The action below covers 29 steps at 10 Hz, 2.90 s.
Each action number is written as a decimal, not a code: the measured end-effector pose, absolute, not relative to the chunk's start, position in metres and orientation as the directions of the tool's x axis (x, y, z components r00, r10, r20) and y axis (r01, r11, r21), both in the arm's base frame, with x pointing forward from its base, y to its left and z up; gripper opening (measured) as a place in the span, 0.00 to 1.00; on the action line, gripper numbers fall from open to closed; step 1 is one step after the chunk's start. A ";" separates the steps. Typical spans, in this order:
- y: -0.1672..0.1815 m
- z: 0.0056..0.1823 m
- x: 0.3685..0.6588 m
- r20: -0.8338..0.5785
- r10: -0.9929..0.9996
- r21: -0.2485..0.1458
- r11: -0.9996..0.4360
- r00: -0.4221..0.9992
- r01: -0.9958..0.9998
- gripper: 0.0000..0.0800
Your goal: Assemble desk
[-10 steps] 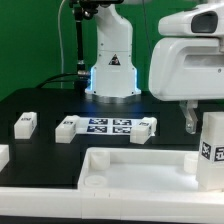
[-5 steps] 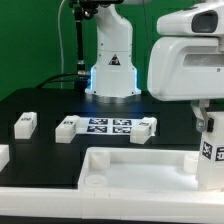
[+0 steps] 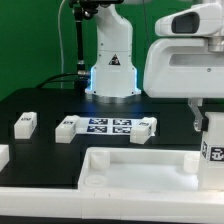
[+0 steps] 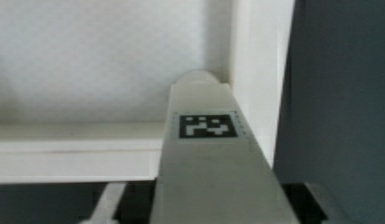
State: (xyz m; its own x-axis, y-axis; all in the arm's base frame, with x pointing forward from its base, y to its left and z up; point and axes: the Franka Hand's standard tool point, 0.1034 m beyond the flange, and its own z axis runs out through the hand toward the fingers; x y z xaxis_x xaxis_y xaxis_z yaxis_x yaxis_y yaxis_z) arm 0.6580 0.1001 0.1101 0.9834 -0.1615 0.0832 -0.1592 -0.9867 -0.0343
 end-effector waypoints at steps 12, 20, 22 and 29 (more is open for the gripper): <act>0.102 0.109 0.657 -0.043 -0.940 -0.114 -0.331 0.338 -0.937 0.36; 0.106 0.108 0.656 0.005 -0.705 -0.114 -0.705 0.709 -0.700 0.81; 0.108 0.110 0.657 0.030 -0.541 -0.106 -0.838 0.840 -0.536 0.81; 0.101 0.113 0.663 0.090 0.004 -0.064 -0.998 0.996 0.010 0.81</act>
Offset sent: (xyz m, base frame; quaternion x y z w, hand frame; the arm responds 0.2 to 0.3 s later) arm -0.0181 0.0056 -0.0087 0.0110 -0.0318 0.3024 0.9526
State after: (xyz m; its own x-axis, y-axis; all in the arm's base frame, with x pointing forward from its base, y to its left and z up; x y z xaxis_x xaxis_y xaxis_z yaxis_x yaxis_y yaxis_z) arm 0.6630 0.1013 0.1129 0.9959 0.0038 0.0900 0.0096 -0.9979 -0.0643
